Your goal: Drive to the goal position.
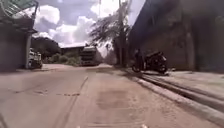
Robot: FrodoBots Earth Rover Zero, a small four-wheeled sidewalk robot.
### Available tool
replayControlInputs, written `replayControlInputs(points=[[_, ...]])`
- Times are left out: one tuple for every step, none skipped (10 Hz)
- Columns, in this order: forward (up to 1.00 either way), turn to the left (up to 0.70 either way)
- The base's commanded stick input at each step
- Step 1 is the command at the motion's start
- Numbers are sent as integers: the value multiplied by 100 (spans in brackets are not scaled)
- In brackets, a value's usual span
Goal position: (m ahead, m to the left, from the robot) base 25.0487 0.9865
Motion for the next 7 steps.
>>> replayControlInputs(points=[[70, 0], [70, 0], [70, 0], [70, 0], [70, 0], [70, 0], [70, 0]])
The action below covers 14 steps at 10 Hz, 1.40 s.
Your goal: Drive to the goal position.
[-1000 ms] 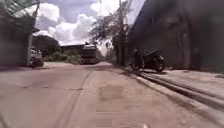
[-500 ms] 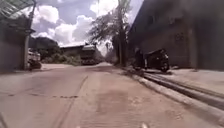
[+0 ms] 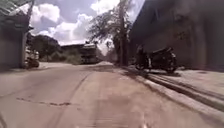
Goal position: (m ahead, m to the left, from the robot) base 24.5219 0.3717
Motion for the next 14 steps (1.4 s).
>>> replayControlInputs(points=[[70, 0], [70, 0], [70, 0], [70, 0], [70, 0], [70, 0], [70, 0], [70, 0], [70, 0], [70, 0], [70, 0], [70, 0], [70, 0], [70, 0]])
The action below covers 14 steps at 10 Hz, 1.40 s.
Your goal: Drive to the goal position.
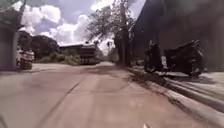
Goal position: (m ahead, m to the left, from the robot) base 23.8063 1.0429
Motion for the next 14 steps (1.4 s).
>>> replayControlInputs(points=[[70, 0], [70, 0], [70, 0], [70, 0], [70, 0], [70, 0], [70, 0], [70, 0], [70, 0], [70, 0], [70, 0], [70, 0], [70, 0], [70, 0]])
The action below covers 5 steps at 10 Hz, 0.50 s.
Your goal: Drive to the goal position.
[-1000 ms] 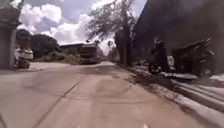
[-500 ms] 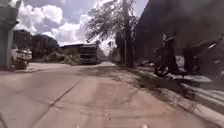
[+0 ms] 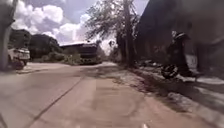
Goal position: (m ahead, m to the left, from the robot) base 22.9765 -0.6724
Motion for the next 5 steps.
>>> replayControlInputs(points=[[70, 0], [70, 0], [70, 0], [70, 0], [70, 0]])
